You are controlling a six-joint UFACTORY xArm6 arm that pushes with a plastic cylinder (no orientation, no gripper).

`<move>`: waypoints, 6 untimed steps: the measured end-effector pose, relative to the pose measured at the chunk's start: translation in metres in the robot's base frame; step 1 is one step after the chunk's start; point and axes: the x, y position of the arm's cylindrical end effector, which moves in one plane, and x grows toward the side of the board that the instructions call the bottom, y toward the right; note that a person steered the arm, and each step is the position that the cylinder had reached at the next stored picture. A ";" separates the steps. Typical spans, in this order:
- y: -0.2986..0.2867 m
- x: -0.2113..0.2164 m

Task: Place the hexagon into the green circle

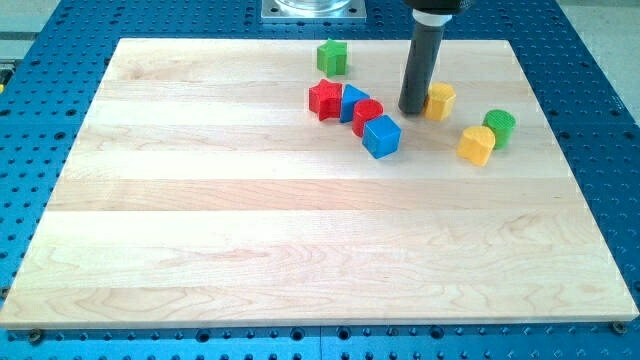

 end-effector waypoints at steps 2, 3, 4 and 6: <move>0.039 0.016; 0.048 0.020; 0.049 0.020; 0.017 0.007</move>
